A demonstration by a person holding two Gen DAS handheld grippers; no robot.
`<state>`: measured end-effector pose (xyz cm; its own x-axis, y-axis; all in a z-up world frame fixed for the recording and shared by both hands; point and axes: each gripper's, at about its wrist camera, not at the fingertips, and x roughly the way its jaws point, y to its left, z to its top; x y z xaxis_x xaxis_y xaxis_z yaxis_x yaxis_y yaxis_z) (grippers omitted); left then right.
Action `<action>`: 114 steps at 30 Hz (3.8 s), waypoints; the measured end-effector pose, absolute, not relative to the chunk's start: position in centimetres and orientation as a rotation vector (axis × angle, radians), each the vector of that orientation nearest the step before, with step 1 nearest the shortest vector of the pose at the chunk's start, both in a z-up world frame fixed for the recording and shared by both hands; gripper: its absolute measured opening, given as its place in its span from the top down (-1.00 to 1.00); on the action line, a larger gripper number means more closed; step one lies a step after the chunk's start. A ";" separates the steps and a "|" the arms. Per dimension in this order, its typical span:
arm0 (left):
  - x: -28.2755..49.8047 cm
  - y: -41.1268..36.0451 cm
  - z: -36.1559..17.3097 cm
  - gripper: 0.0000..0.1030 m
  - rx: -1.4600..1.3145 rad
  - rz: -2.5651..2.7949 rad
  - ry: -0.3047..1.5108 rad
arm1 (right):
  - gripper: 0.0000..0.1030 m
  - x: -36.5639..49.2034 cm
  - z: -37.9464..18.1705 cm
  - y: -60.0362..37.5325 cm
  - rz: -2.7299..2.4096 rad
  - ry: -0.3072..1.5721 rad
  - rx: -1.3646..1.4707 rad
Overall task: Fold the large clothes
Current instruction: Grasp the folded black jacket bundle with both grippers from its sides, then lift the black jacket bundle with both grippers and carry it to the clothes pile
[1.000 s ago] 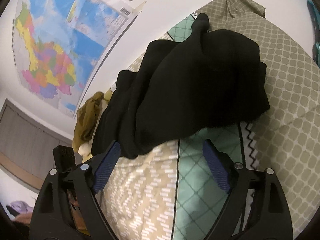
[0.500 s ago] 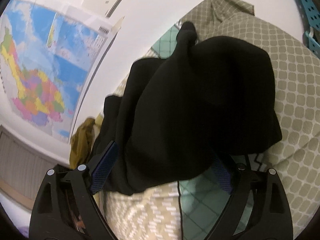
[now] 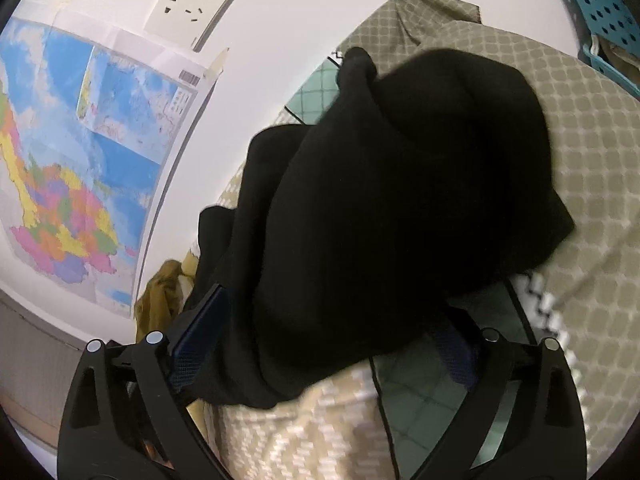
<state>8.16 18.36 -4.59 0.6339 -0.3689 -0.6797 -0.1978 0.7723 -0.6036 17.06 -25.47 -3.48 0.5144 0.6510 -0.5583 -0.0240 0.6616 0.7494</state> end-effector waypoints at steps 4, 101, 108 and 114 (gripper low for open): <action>8.5 18.2 -4.2 -0.66 -0.696 -0.066 0.909 | -0.88 18.9 -2.9 -24.5 0.421 0.914 0.750; -2.1 60.3 5.2 -0.19 -0.457 0.625 0.695 | -0.44 18.9 6.2 18.2 1.067 0.901 0.321; -7.6 58.1 8.8 -0.42 -0.442 0.728 0.603 | 0.45 18.1 4.2 22.2 1.117 0.930 0.233; -8.2 53.0 10.2 -0.46 -0.354 0.558 0.549 | 0.45 14.8 4.6 20.0 1.104 0.981 0.112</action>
<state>-8.20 52.97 10.19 0.7121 0.4000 -0.5769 -0.5828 0.7950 -0.1683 14.83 19.96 4.56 0.0949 0.7880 -0.6083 -0.6969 0.4889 0.5247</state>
